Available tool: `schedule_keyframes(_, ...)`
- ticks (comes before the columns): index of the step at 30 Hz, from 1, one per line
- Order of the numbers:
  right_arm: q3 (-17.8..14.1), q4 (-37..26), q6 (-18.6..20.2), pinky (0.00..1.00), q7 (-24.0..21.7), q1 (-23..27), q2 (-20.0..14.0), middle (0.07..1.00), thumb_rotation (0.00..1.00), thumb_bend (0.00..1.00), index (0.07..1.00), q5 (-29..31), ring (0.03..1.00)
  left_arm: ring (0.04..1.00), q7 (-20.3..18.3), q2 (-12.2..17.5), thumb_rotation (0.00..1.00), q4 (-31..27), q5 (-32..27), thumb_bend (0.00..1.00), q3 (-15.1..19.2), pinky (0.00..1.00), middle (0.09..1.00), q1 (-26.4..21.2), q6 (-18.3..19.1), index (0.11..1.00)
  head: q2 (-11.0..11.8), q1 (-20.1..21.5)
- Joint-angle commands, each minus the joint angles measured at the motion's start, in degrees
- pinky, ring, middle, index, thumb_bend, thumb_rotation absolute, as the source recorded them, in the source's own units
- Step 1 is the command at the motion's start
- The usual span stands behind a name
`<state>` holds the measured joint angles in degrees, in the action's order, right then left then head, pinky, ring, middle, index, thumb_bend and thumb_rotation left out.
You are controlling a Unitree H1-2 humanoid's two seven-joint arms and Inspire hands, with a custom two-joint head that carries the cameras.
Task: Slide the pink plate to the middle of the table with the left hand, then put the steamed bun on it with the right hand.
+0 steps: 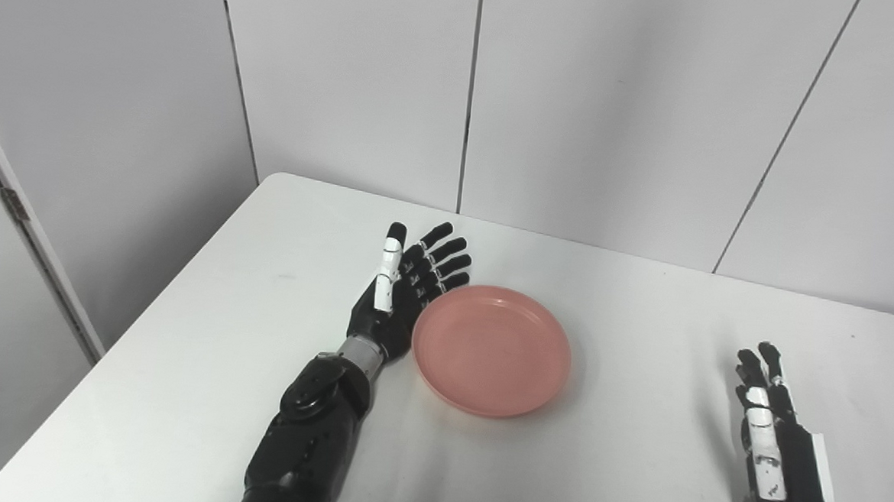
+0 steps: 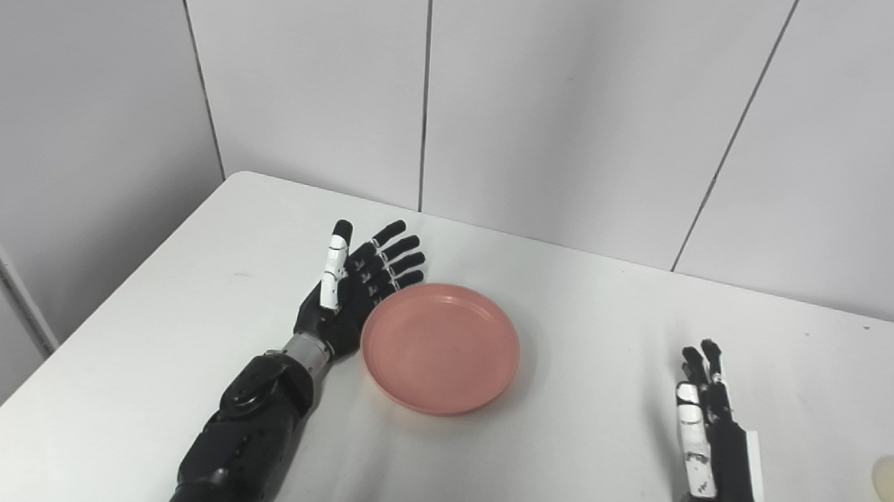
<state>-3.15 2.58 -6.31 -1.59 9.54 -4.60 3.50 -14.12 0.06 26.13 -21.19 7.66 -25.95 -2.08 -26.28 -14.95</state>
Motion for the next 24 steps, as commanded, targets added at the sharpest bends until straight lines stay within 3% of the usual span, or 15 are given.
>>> schedule_keyframes(1, 0.3, -0.1, -3.2, 1.00, 0.0, 1.6, 0.1, 0.940, 0.86, 0.45, 0.971, -0.6, 0.977, 0.864, 0.4, -1.4, 0.97, -3.0, 1.0, 0.67, -1.1, 0.85, 0.862, 1.1, -0.2, 0.862, -0.3, 1.2)
schedule_keyframes(7, 1.0, 2.1, -6.5, 1.00, 0.8, 2.0, 1.5, 0.910, 0.81, 0.54, 0.942, -1.6, 0.914, 0.899, 3.2, -3.2, 0.99, -9.9, 4.4, 0.65, -3.6, 0.93, 0.902, 6.5, 1.3, 0.904, -2.7, 9.5)
schedule_keyframes(13, 2.6, 1.4, -4.9, 1.00, 2.6, 2.2, 3.4, 0.914, 0.81, 0.58, 0.947, -5.2, 0.939, 0.930, 3.6, -3.6, 0.96, -13.2, 5.3, 0.64, -5.0, 0.99, 0.941, 9.8, 1.8, 0.930, -3.8, 17.8)
schedule_keyframes(18, 3.2, 2.0, -5.3, 1.00, 3.5, 2.7, 4.2, 0.919, 0.80, 0.56, 0.947, -6.7, 0.944, 0.954, 3.1, -3.7, 0.93, -13.8, 5.2, 0.66, -6.0, 1.00, 0.969, 10.9, 2.8, 0.981, -4.6, 20.5)
schedule_keyframes(24, 3.2, 2.8, -5.7, 1.00, 3.6, 3.3, 4.7, 0.923, 0.79, 0.56, 0.945, -7.1, 0.946, 0.957, 3.2, -3.7, 0.92, -13.8, 7.9, 0.68, -8.6, 1.00, 0.972, 11.5, 2.2, 0.977, -5.1, 22.1)
